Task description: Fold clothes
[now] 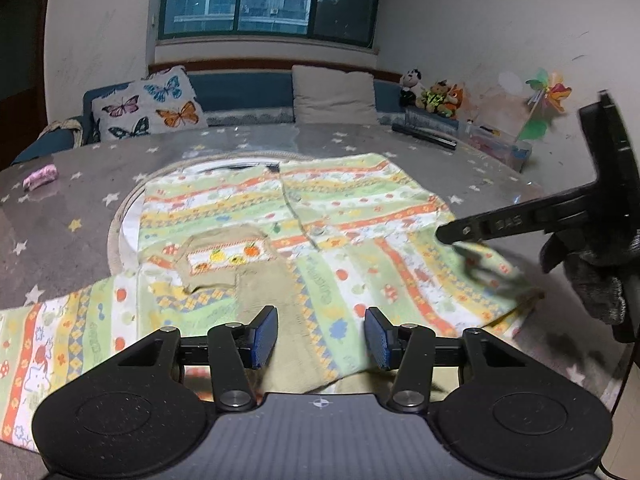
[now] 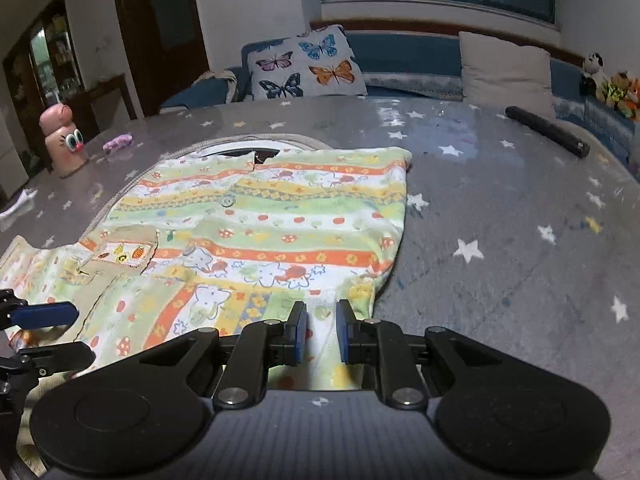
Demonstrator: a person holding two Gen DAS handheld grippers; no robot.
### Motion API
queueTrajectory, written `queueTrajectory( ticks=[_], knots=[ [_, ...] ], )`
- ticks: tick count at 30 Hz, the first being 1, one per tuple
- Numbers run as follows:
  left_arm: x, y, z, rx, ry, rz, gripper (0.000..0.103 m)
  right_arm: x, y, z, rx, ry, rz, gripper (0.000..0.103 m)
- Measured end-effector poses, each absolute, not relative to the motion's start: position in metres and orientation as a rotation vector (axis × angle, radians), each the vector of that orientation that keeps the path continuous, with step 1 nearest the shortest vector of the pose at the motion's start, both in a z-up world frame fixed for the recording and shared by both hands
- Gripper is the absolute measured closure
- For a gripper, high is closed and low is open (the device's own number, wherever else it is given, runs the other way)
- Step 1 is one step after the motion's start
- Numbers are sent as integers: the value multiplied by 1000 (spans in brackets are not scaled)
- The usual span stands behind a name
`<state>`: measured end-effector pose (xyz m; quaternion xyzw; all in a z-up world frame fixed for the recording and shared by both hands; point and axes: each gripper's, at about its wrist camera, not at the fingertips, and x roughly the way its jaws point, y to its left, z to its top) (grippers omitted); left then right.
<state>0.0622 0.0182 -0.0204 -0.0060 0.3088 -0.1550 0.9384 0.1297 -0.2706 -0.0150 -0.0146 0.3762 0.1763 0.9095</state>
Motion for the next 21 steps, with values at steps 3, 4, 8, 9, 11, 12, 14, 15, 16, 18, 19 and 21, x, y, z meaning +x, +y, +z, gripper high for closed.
queueTrajectory(
  ticks=[3,4,8,9,11,12,14,15,16,18,19,21],
  knots=[
    [61,22,-21,-18,634,-311,52,122,-265,-9,-44,764,386,87],
    [60,23,-22,-20,635,-310,52,119,-263,-7,-49,760,393,87],
    [55,26,-21,-28,633,-298,52,108,-251,1,-64,746,443,87],
    [53,27,-19,-30,631,-292,52,104,-245,2,-68,745,467,86],
    [49,30,-17,-34,628,-277,52,98,-233,2,-90,740,506,86],
    [47,33,-15,-36,625,-266,52,95,-226,1,-104,737,523,86],
    [41,40,-13,-40,619,-240,52,88,-214,0,-131,731,558,86],
    [38,44,-11,-42,614,-224,52,85,-207,-1,-146,728,574,86],
    [35,48,-10,-46,611,-207,52,82,-202,-2,-158,728,588,86],
    [29,58,-7,-54,603,-172,52,78,-194,-6,-177,734,612,85],
    [26,63,-7,-56,601,-153,52,75,-190,-8,-192,739,622,84],
    [20,74,-6,-64,603,-108,52,70,-184,-10,-221,733,633,82]
  ],
)
